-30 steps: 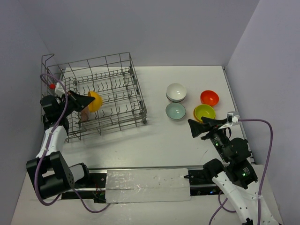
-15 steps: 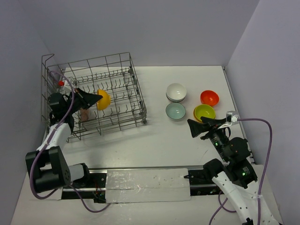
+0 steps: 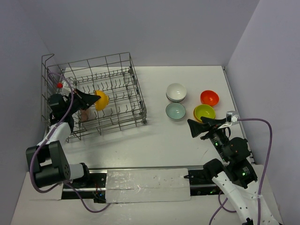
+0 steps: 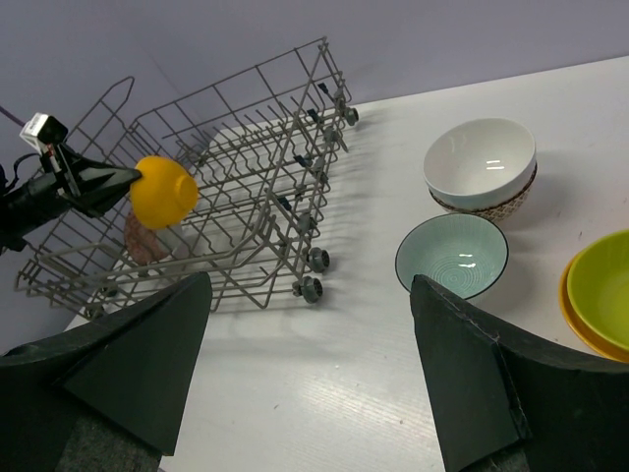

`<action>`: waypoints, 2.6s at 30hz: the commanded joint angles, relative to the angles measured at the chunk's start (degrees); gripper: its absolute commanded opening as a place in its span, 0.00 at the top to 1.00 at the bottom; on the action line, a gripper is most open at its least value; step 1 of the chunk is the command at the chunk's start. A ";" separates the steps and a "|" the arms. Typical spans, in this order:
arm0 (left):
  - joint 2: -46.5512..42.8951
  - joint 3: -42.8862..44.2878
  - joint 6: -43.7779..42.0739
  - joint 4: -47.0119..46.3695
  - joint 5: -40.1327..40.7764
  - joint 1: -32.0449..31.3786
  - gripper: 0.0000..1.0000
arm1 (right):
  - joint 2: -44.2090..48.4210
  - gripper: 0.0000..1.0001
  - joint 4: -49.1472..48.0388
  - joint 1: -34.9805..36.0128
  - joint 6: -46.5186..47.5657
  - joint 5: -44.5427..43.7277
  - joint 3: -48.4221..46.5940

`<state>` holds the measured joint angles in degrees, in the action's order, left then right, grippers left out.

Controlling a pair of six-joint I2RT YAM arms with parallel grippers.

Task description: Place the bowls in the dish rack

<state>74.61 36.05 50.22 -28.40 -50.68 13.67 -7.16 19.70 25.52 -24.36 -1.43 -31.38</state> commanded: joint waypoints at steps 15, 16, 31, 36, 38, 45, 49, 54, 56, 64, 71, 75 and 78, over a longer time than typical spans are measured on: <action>3.09 -2.30 0.94 -1.48 -1.88 1.80 1.00 | 0.21 0.11 -2.04 0.41 0.63 0.11 0.35; 3.17 -2.22 0.85 -1.31 -1.80 1.80 1.00 | 0.21 0.11 -1.95 0.41 0.63 0.11 0.35; 3.96 -1.78 0.67 1.50 -0.57 1.27 0.96 | -0.22 0.11 -2.39 0.41 0.80 0.38 0.18; 4.05 -1.43 0.15 2.73 0.57 1.27 0.93 | -0.31 0.11 -2.48 0.41 0.80 0.46 0.35; 4.14 -1.16 -0.29 3.88 0.93 1.27 0.90 | -0.23 0.11 -2.48 0.41 0.80 0.46 0.26; 3.61 0.42 -2.49 9.94 4.70 1.27 0.82 | 0.13 0.11 -2.48 0.32 0.63 0.38 0.53; 2.30 1.73 -4.25 15.21 8.56 1.27 0.72 | -0.14 0.11 -2.48 0.41 0.63 0.46 0.61; -0.25 4.11 -5.65 21.98 14.46 1.27 0.57 | -0.05 0.11 -2.48 0.41 0.72 0.46 0.61; -1.74 4.90 -5.66 24.88 16.74 1.27 0.44 | -0.14 0.11 -2.48 0.41 0.72 0.46 0.61; -7.89 12.02 -6.80 35.07 22.20 0.75 0.15 | -0.93 0.11 -2.30 0.32 0.89 -0.24 0.00; -11.24 20.80 -11.89 45.71 33.43 -7.42 0.07 | -4.96 0.10 1.39 0.41 -0.16 -5.51 -2.99; -11.24 22.39 -13.13 48.62 42.40 -16.80 0.14 | -8.48 0.11 3.49 0.41 -1.30 -7.18 -4.57; -9.49 21.25 -12.16 45.99 44.08 -20.34 0.19 | -10.15 0.11 3.59 0.41 -1.65 -7.36 -5.01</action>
<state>64.07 56.62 39.42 16.58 -12.47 -3.88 -15.79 22.94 25.52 -25.19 -6.92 -33.61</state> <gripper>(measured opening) 0.826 0.893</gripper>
